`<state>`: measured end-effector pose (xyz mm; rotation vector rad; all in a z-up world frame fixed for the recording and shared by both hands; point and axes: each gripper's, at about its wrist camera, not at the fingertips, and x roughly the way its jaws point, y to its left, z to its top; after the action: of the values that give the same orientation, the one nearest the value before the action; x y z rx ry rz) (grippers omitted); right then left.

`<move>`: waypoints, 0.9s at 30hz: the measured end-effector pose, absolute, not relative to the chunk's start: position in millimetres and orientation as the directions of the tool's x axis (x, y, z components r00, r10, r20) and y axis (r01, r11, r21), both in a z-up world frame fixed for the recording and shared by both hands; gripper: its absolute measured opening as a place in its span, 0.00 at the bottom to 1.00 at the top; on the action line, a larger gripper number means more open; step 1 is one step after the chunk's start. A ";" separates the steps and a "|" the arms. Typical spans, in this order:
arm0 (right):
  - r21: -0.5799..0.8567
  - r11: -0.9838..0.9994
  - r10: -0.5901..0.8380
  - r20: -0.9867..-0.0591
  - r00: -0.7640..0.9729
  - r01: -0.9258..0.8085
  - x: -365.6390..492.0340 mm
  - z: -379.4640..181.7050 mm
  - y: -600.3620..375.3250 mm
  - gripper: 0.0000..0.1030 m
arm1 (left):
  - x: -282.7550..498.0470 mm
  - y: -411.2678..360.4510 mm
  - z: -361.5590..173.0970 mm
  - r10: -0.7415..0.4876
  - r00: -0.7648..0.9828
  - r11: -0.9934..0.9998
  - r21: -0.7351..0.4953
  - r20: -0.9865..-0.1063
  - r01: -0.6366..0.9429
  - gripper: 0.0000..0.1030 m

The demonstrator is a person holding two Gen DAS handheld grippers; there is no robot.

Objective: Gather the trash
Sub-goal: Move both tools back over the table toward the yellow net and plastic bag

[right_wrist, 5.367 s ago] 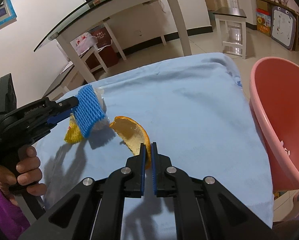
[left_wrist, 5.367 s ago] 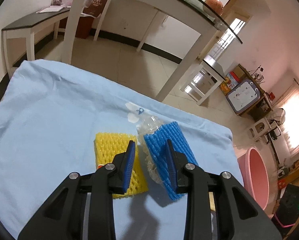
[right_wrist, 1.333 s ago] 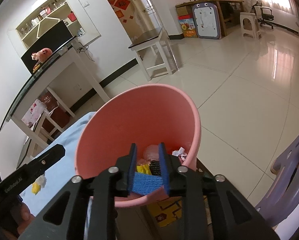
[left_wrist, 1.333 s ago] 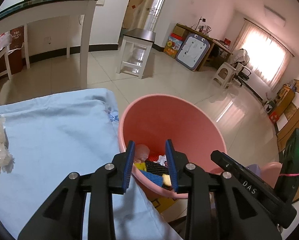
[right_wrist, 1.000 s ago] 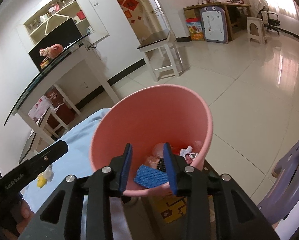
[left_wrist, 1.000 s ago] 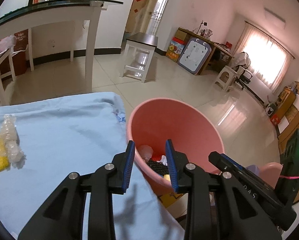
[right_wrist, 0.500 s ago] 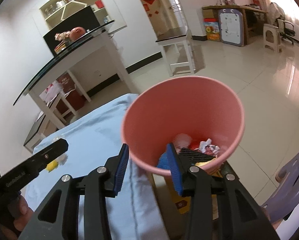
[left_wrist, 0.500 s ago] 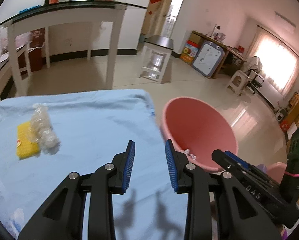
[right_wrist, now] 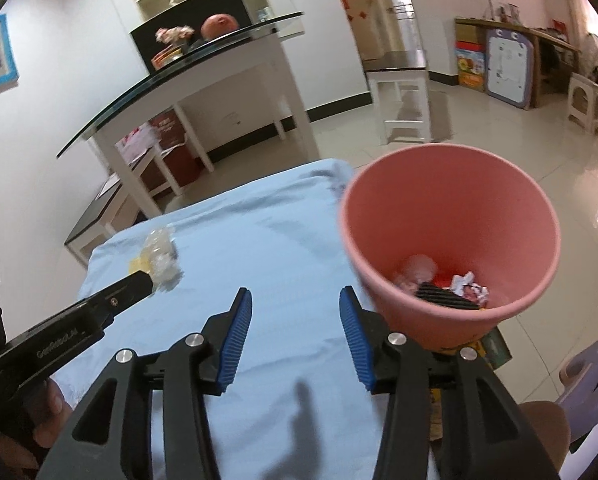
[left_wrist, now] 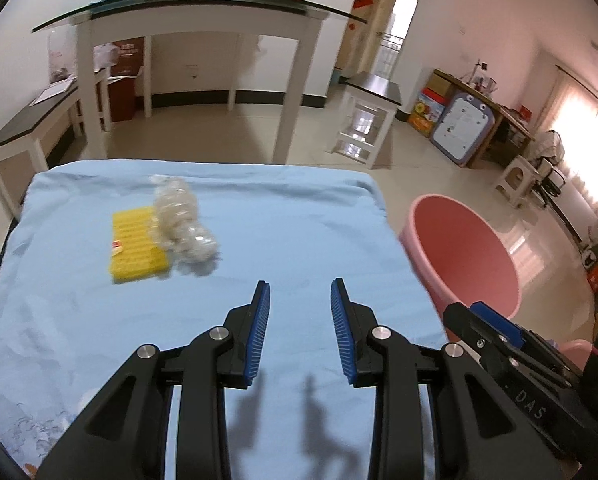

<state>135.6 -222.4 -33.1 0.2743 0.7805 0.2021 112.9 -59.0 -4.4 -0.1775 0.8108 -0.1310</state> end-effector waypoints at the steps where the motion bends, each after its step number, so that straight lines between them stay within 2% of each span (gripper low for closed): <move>1: 0.312 0.946 0.284 -0.664 0.692 -0.088 133.6 -33.0 -216.9 0.44 | 110.0 -53.4 -4.3 -0.176 0.685 0.978 -0.206 -0.707 0.038 0.31; 27: 0.259 0.940 0.341 -0.697 0.630 -0.222 125.4 -41.9 -147.8 0.45 | 92.2 17.6 -21.1 -0.120 0.676 0.970 -0.231 -0.727 -0.075 0.31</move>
<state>125.4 -147.8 -41.9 0.1539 0.8289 0.3237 92.2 17.6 -21.1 -0.2510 0.8298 -0.0256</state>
